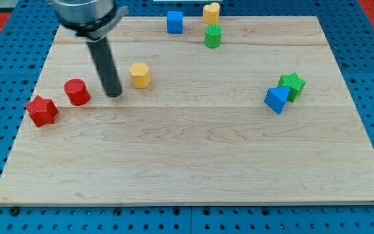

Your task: Move the blue cube into the green circle

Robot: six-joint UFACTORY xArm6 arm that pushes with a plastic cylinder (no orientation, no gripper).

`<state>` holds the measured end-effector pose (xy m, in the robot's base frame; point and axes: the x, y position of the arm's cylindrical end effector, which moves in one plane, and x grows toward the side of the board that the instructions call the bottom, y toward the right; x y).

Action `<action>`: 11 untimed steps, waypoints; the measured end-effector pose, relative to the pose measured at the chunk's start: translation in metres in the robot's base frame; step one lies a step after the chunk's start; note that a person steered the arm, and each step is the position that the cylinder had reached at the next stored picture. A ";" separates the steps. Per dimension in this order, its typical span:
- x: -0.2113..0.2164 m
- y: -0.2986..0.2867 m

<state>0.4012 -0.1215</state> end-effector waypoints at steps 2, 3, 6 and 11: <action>-0.030 -0.011; -0.096 0.004; -0.210 0.036; -0.124 0.297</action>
